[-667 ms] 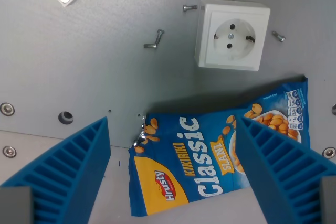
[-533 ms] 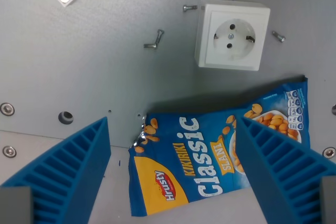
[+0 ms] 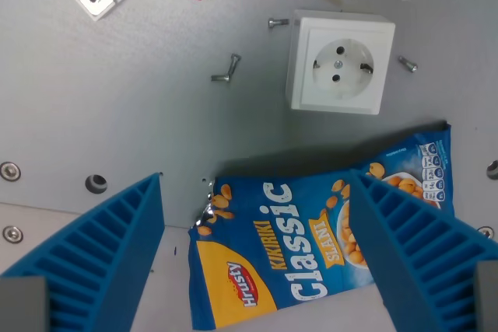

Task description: Rotate around base negative y

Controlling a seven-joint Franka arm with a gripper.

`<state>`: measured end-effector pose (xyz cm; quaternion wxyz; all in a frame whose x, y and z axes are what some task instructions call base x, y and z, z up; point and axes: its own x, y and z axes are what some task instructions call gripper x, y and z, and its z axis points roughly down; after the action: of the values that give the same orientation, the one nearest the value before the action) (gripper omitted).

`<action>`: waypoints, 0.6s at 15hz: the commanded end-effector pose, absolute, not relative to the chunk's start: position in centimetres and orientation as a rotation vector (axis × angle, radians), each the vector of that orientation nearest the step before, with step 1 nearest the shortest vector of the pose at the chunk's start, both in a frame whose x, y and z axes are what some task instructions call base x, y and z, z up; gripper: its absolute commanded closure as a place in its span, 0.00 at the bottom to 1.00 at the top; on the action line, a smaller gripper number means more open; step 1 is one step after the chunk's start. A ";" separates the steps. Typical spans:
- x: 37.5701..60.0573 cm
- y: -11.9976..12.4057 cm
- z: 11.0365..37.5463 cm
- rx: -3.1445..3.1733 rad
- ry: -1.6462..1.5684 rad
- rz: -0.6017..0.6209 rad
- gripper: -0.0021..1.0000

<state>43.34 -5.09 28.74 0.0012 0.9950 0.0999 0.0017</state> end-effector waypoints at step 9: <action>42.9 -5.1 28.8 3.078 0.310 0.377 0.00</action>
<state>44.11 -5.14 28.89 0.0049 0.9947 0.0996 0.0229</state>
